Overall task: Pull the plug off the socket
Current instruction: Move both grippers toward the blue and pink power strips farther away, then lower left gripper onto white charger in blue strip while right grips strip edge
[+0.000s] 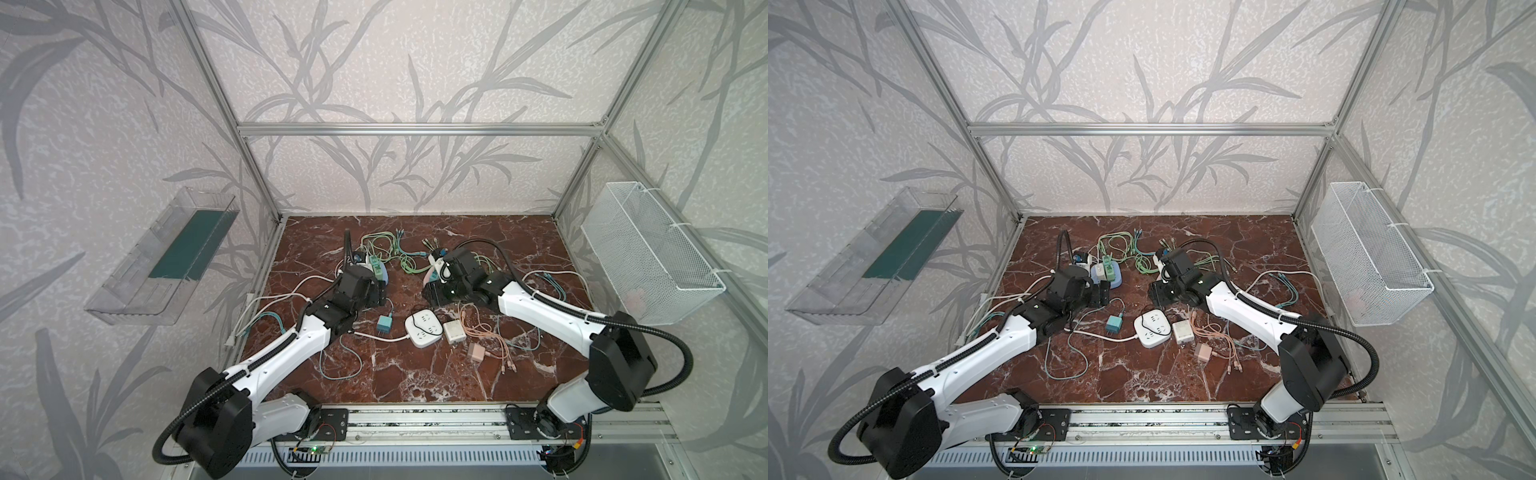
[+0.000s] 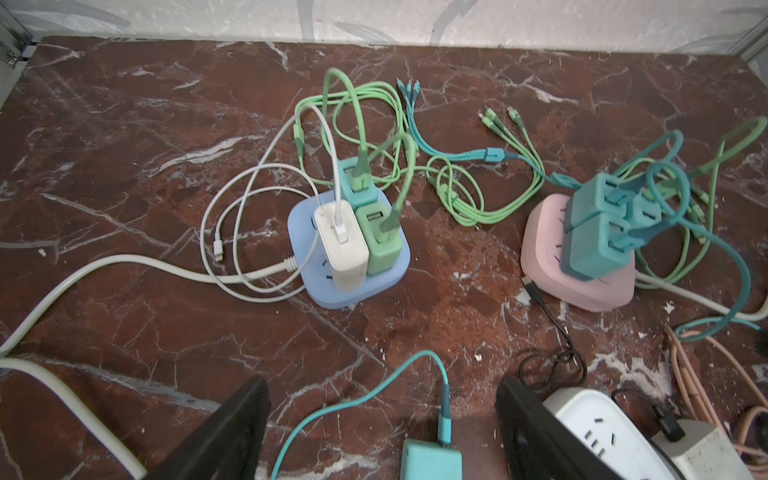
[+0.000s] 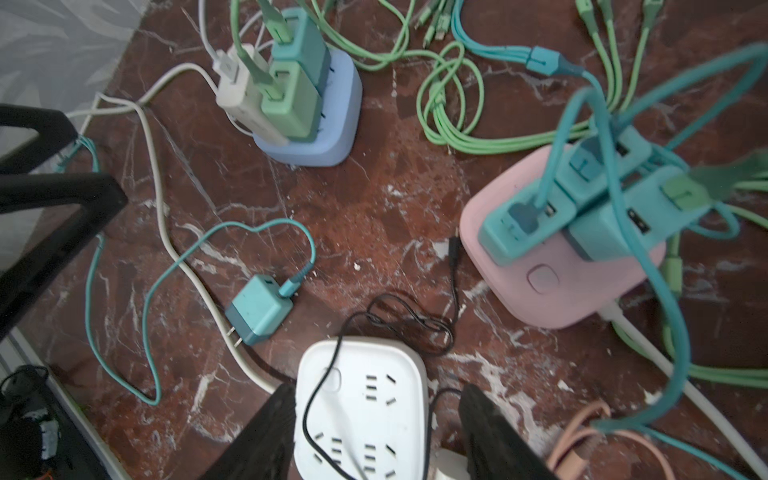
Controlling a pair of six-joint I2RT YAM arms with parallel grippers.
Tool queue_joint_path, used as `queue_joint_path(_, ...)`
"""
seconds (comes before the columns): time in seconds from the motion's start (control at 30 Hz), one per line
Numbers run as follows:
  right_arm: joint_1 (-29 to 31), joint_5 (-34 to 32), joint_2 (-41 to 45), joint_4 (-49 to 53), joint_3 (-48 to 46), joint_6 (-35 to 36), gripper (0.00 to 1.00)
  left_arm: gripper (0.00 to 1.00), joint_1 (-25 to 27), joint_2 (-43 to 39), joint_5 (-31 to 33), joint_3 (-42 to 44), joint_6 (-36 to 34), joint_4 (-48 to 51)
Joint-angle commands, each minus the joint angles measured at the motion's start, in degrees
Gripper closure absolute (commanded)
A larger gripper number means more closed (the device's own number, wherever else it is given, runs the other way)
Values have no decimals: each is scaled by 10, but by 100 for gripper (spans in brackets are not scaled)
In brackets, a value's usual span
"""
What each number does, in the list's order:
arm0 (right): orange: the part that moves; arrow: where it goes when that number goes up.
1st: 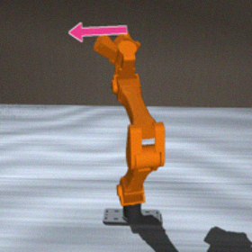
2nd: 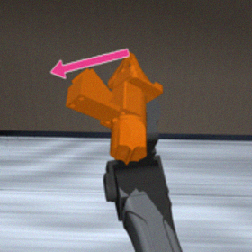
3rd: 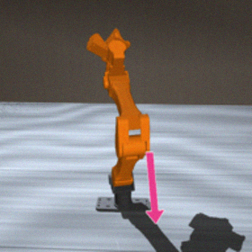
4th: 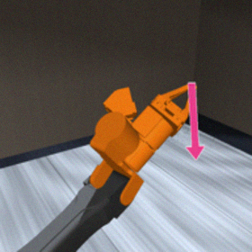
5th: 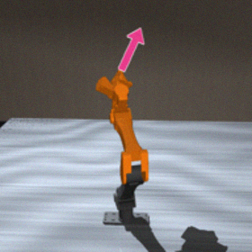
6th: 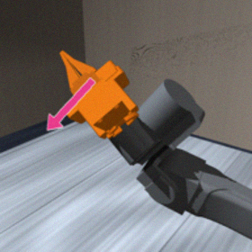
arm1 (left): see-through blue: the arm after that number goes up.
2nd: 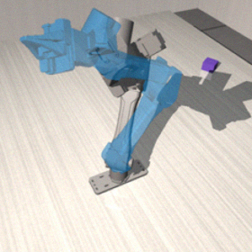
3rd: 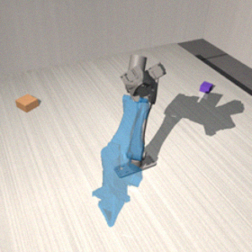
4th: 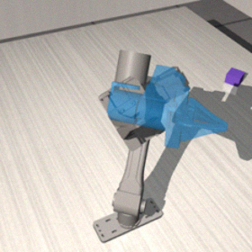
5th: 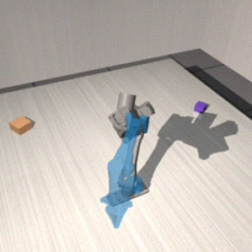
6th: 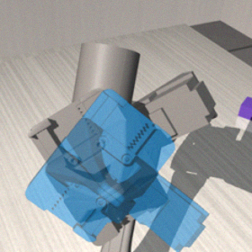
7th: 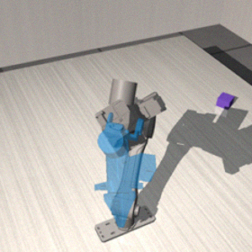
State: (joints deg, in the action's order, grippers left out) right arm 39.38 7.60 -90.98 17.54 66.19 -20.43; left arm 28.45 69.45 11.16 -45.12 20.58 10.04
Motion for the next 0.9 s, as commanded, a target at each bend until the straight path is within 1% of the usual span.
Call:
queue_joint_path(0.0, -1, 27, -44, -42, 43, -33, 38, 15, -30, 27, -37, -37, -7, 37)
queue_joint_path(0.07, 2, 36, -69, -45, 70, -44, 39, 15, -51, 46, -59, -53, -11, 42)
queue_joint_path(0.2, 8, 30, -136, -34, 129, -64, 40, 20, -87, 84, -113, -85, -5, 47)
queue_joint_path(0.37, 9, 42, -213, -10, 207, -96, 41, 26, -105, 125, -146, -110, -2, 58)
queue_joint_path(0.47, 9, 44, -251, 7, 248, -100, 41, 29, -108, 142, -163, -122, 1, 60)
queue_joint_path(0.6, 7, 56, -295, 39, 304, -98, 41, 32, -109, 166, -155, -136, 3, 59)
queue_joint_path(0.73, 1, 65, -330, 54, 341, -94, 42, 36, -110, 191, -146, -157, 18, 80)
queue_joint_path(0.87, -10, 91, -355, 51, 353, -104, 47, 39, -110, 208, -139, -165, 28, 85)
